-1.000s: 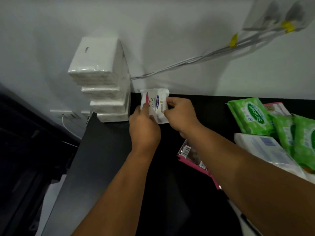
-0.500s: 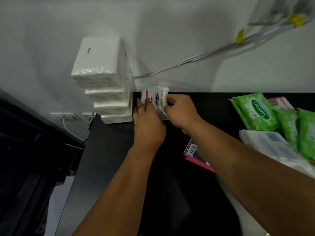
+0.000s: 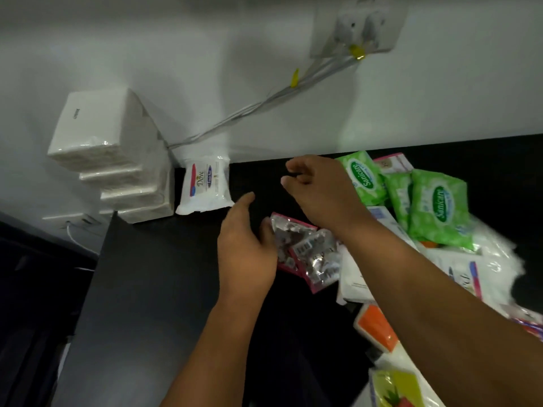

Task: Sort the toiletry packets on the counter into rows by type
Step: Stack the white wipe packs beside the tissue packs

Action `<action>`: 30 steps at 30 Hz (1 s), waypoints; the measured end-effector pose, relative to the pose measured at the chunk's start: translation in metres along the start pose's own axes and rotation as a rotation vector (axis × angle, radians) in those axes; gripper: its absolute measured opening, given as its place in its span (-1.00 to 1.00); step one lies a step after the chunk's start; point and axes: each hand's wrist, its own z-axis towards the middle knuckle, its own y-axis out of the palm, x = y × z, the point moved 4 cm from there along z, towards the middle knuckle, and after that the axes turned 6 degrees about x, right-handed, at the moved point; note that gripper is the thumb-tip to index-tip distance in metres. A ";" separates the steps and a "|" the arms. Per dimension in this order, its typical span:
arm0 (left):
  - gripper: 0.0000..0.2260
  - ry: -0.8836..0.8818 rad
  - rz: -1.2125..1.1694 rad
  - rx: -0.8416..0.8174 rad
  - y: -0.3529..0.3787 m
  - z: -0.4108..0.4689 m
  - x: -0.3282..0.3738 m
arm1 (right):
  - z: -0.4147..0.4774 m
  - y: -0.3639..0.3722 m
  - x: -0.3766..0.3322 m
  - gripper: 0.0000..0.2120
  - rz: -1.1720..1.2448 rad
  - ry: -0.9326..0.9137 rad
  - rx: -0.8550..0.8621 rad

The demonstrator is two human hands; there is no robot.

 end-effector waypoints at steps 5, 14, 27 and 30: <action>-0.61 0.135 -0.081 -0.332 0.041 -0.033 0.030 | -0.026 -0.066 0.040 -0.71 -0.150 0.032 0.016; -0.27 0.237 0.000 -0.644 0.084 -0.051 0.036 | -0.070 -0.126 0.097 -0.61 -0.412 -0.006 -0.091; -0.56 0.328 0.171 -0.567 0.103 -0.008 0.039 | -0.060 -0.121 0.102 -0.67 -0.398 -0.283 -0.103; -0.54 0.325 0.093 -0.603 0.099 -0.005 0.044 | -0.051 -0.123 0.095 -0.81 -0.384 -0.300 -0.033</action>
